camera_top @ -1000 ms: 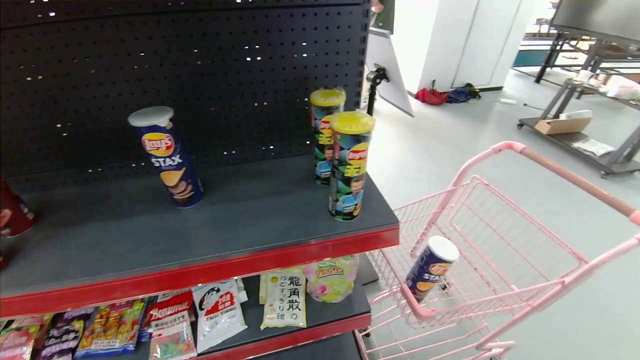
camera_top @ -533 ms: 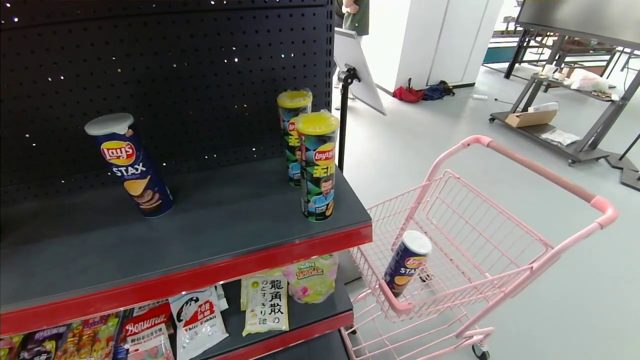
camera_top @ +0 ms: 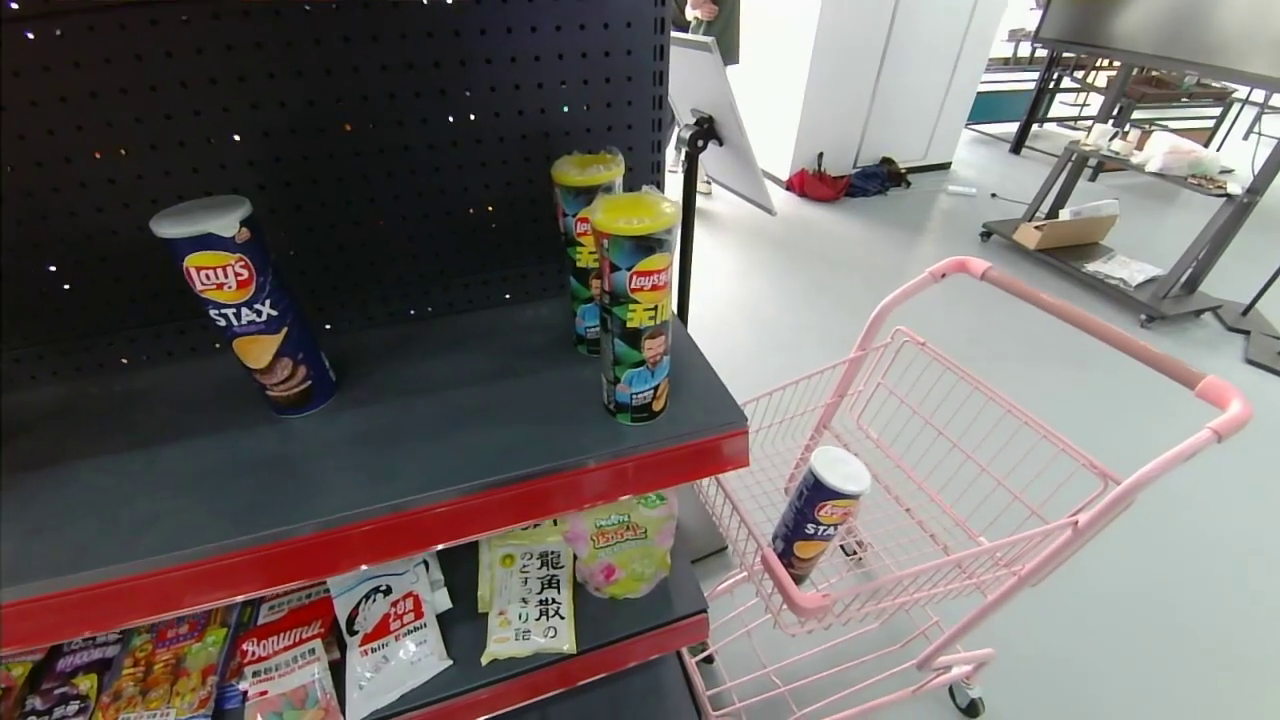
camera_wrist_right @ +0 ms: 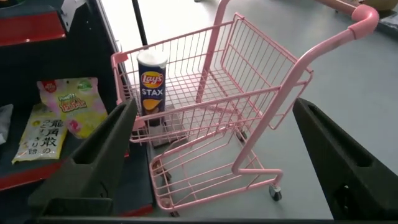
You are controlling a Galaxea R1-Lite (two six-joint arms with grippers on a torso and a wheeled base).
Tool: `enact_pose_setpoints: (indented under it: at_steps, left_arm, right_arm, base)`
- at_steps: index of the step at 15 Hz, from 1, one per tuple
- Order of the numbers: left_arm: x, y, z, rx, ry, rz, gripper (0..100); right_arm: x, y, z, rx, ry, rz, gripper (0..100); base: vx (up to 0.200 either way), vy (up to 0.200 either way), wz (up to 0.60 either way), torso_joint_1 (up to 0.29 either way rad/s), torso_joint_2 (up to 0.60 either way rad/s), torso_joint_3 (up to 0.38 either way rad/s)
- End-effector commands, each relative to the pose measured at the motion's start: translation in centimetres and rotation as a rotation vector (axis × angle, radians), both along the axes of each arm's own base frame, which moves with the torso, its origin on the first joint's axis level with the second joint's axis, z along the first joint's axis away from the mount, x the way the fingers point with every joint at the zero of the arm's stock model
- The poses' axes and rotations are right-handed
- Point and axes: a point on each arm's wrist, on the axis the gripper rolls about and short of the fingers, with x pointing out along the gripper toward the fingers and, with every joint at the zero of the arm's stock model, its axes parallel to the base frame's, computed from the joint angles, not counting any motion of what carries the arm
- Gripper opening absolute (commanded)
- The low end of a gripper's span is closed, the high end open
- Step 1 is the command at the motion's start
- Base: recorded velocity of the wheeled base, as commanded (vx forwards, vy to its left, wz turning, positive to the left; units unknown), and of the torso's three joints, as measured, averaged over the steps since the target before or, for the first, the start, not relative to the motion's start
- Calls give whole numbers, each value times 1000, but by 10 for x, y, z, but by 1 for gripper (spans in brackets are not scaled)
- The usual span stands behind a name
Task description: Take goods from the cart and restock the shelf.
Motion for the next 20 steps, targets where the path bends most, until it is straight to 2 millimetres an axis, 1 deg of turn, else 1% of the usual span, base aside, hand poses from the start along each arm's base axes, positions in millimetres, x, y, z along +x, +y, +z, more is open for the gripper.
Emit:
enact_pose_setpoints:
  at_steps: [1, 7, 16, 18, 20]
  left_arm:
    - [0, 0, 0, 0, 1, 0, 100]
    - [0, 0, 0, 0, 0, 0, 100]
    - [0, 0, 0, 0, 1, 0, 100]
    - [0, 0, 0, 0, 1, 0, 100]
    - [0, 0, 0, 0, 1, 0, 100]
  right_arm:
    - [0, 0, 0, 0, 0, 2, 100]
    - [0, 0, 0, 0, 0, 0, 100]
    - [0, 0, 0, 0, 0, 0, 100]
    - [0, 0, 0, -5, -1, 2, 100]
    - [0, 0, 0, -10, 5, 2, 100]
  base:
    - [0, 0, 0, -149, 378, 232]
    - [0, 0, 0, -148, 391, 242]
    - [0, 0, 0, -176, 534, 351]
    - [0, 0, 0, -93, 325, 234]
    - [0, 0, 0, -27, 102, 81]
